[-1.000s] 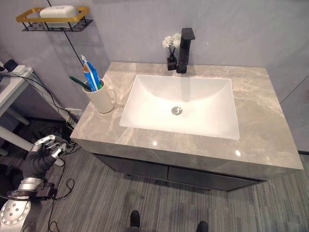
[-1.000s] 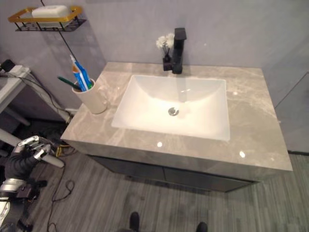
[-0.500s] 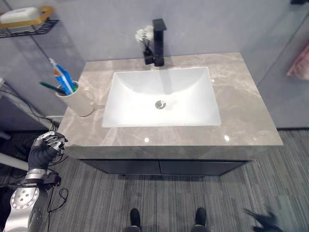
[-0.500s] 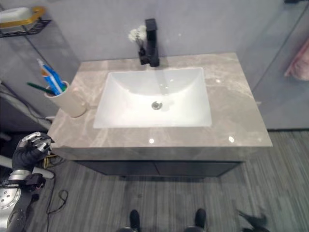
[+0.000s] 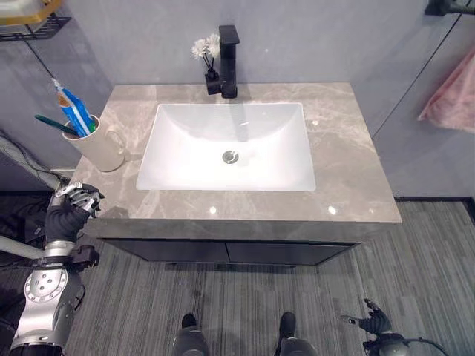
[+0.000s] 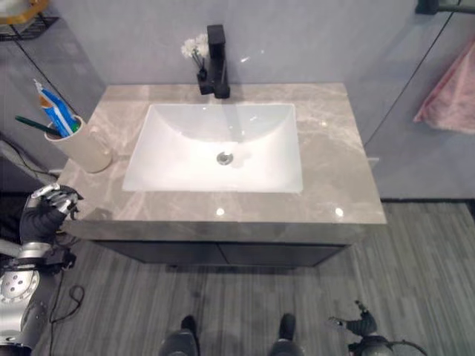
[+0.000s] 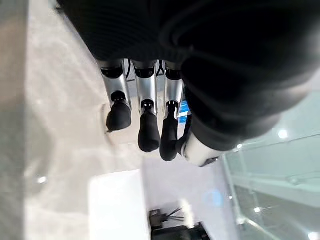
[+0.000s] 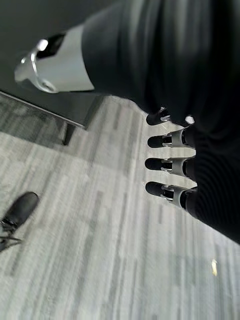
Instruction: Put brush and paste in cup on sink, flatten towel.
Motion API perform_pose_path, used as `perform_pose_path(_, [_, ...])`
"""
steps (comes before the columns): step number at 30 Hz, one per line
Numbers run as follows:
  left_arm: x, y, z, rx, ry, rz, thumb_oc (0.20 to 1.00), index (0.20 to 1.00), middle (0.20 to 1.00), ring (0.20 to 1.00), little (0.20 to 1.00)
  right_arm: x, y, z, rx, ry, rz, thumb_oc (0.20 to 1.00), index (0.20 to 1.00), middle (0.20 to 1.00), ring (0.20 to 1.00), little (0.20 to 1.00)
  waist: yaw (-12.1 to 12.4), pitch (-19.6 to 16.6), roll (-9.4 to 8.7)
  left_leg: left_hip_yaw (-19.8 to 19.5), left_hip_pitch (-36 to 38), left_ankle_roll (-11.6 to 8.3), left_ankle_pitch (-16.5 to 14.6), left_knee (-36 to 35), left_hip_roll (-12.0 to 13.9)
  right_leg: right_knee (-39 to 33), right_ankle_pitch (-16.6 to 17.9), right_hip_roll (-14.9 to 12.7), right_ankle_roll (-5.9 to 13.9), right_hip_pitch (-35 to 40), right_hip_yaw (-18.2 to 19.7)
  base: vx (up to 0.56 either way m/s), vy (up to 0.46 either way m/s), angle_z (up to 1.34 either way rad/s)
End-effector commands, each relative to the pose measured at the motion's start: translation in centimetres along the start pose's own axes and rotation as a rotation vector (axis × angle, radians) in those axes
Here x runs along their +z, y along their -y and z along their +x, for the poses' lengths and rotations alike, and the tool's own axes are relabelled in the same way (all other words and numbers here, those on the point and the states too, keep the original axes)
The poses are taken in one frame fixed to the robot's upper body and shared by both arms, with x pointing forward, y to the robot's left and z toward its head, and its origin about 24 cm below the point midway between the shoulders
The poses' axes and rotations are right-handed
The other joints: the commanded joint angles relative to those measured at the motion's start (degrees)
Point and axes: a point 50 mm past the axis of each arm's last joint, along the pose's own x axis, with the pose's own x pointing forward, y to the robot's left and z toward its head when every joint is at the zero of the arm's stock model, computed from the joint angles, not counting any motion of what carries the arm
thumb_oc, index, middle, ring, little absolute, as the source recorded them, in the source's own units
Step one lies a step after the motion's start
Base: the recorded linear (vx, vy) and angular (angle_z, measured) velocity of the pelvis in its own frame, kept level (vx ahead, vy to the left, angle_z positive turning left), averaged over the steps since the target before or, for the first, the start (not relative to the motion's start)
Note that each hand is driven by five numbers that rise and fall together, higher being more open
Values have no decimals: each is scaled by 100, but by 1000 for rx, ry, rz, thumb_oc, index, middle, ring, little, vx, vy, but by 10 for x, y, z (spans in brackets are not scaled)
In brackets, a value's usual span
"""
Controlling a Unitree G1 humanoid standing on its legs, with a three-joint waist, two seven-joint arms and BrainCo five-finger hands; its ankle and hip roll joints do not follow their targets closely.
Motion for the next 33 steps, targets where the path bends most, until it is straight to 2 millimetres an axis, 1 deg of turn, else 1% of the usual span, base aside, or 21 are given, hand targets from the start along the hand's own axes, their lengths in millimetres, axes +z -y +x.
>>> perform_pose_path(1, [29, 0, 18, -1, 154, 21, 200, 200, 200, 200, 200, 12, 10, 6, -80, 25, 84, 1000, 1000, 1000, 1000, 1000, 149, 84, 51, 107, -309, 91, 403, -749, 157, 442, -663, 216, 136, 472, 17, 213, 168, 19])
perform_pose_path(2, [29, 4, 18, -13, 155, 11, 200, 200, 200, 200, 200, 9, 8, 5, -85, 13, 89, 1000, 1000, 1000, 1000, 1000, 154, 61, 92, 141, -295, 52, 525, -899, 231, 470, -687, 201, 163, 520, 2, 200, 157, 12])
perform_pose_path(4, [29, 10, 19, -40, 155, 9, 200, 200, 200, 200, 200, 7, 7, 5, -89, -5, 99, 1000, 1000, 1000, 1000, 1000, 183, 38, 105, 84, -217, 71, 450, -898, 202, 490, -700, 167, 193, 566, -4, 138, 123, 10])
perform_pose_path(8, [31, 20, 15, -118, 161, 5, 200, 200, 200, 200, 200, 11, 2, 8, -91, -19, 129, 1000, 1000, 1000, 1000, 1000, 258, -66, 63, 27, -194, 310, -146, -411, -87, 665, -672, -202, 359, 782, 89, 173, 238, 6])
perform_pose_path(9, [33, 24, 15, -142, 167, 7, 200, 200, 200, 200, 200, 11, 1, 8, -93, -24, 139, 1000, 1000, 1000, 1000, 1000, 270, -64, 7, 90, -292, 414, -391, -64, -250, 788, -552, -411, 435, 814, 102, 151, 303, 5])
perform_pose_path(11, [38, 24, 14, -172, 181, 27, 200, 200, 200, 200, 200, 12, -3, 9, -77, -30, 141, 1000, 1000, 1000, 1000, 1000, 307, -77, -27, 174, -269, 548, -637, 89, -447, 1033, -250, -688, 534, 718, 191, 139, 325, -1])
perform_pose_path(14, [42, 32, 13, -227, 198, 27, 200, 200, 200, 200, 200, 20, -11, 11, -18, -12, 35, 1000, 1000, 1000, 1000, 1000, 366, -81, -6, 339, -116, 889, -933, 62, -817, 1983, 533, -1242, 562, 212, 170, 133, 403, 2])
perform_pose_path(16, [48, 37, 12, -265, 223, 53, 200, 200, 200, 200, 200, 33, -15, 14, 20, 37, -48, 1000, 1000, 1000, 1000, 1000, 366, 13, 81, 452, 106, 1042, -992, -152, -959, 2696, 675, -1413, 513, -104, -193, 97, 393, -2])
perform_pose_path(17, [48, 37, 12, -264, 223, 53, 200, 200, 200, 200, 200, 33, -16, 14, 21, 38, -48, 1000, 1000, 1000, 1000, 1000, 361, 19, 71, 456, 117, 1045, -987, -164, -972, 2715, 665, -1429, 517, -108, -185, 128, 383, -6])
perform_pose_path(18, [52, 38, 14, -277, 237, 89, 200, 200, 200, 200, 200, 43, -21, 14, 53, 94, -84, 1000, 1000, 1000, 1000, 1000, 214, 93, 137, 349, 301, 1134, -1004, -346, -1132, 3133, 433, -885, 454, -500, 137, 156, 324, -4])
perform_pose_path(19, [51, 43, 15, -289, 241, 96, 200, 200, 200, 200, 200, 43, -25, 13, 65, 98, -91, 1000, 1000, 1000, 1000, 1000, 169, 109, 163, 339, 390, 1158, -1004, -435, -1195, 3213, 266, -695, 454, -706, 181, 197, 394, -7])
perform_pose_path(21, [54, 48, 19, -310, 258, 116, 200, 200, 200, 200, 200, 50, -30, 12, 86, 133, -82, 1000, 1000, 1000, 1000, 1000, 71, 153, 208, 234, 590, 1147, -976, -699, -1276, 2975, -227, -231, 253, -1008, 119, 150, 190, -8])
perform_pose_path(22, [54, 49, 21, -314, 260, 124, 200, 200, 200, 200, 200, 52, -32, 11, 91, 145, -76, 1000, 1000, 1000, 1000, 1000, 42, 171, 189, 216, 686, 1140, -996, -762, -1309, 2791, -304, -110, 198, -1107, 22, 185, 101, 15])
perform_pose_path(23, [54, 49, 23, -315, 260, 133, 200, 200, 200, 200, 200, 55, -35, 11, 102, 157, -80, 1000, 1000, 1000, 1000, 1000, 36, 177, 169, 186, 795, 1114, -1095, -809, -1341, 2638, -345, -105, 237, -1199, -83, 177, 60, 31])
perform_pose_path(24, [54, 49, 24, -308, 260, 137, 200, 200, 200, 200, 200, 56, -38, 10, 115, 168, -98, 1000, 1000, 1000, 1000, 1000, 66, 181, 119, 218, 872, 1103, -1154, -841, -1382, 2293, -265, -148, 226, -1298, -374, 95, 32, 23])
perform_pose_path(25, [54, 49, 24, -307, 260, 138, 200, 200, 200, 200, 200, 56, -39, 10, 116, 169, -98, 1000, 1000, 1000, 1000, 1000, 47, 206, 121, 252, 855, 1122, -1100, -832, -1368, 2208, -189, -138, 159, -1252, -480, 55, -24, 7])
perform_pose_path(26, [55, 52, 27, -309, 264, 128, 200, 200, 200, 200, 200, 51, -41, 8, 123, 159, -106, 1000, 1000, 1000, 1000, 1000, -25, 191, 83, 148, 860, 1120, -1140, -764, -1396, 2063, -220, -87, 165, -1122, -278, 86, -24, 13])
perform_pose_path(27, [49, 56, 26, -322, 251, 115, 200, 200, 200, 200, 200, 45, -42, 7, 133, 140, -125, 1000, 1000, 1000, 1000, 1000, -67, 157, 54, 85, 882, 1141, -1200, -721, -1425, 1919, -212, 92, 154, -1116, 140, 159, -26, 19])
perform_pose_path(29, [44, 58, 22, -314, 238, 99, 200, 200, 200, 200, 200, 40, -37, 10, 116, 101, -134, 1000, 1000, 1000, 1000, 1000, 45, 129, 12, 203, 916, 1133, -1241, -701, -1447, 1668, -244, 58, 159, -807, -226, 110, -21, 21])
perform_pose_path(31, [40, 58, 20, -315, 223, 88, 200, 200, 200, 200, 200, 34, -30, 12, 85, 59, -116, 1000, 1000, 1000, 1000, 1000, 38, 84, -2, 209, 910, 1097, -1225, -739, -1421, 1520, -179, 164, 169, -767, -38, 77, -55, -5])
perform_pose_path(33, [38, 58, 19, -310, 211, 80, 200, 200, 200, 200, 200, 27, -27, 11, 74, 29, -100, 1000, 1000, 1000, 1000, 1000, 35, 25, -13, 234, 914, 1061, -1262, -701, -1394, 1321, -244, 223, 141, -643, -58, 109, -71, -5])
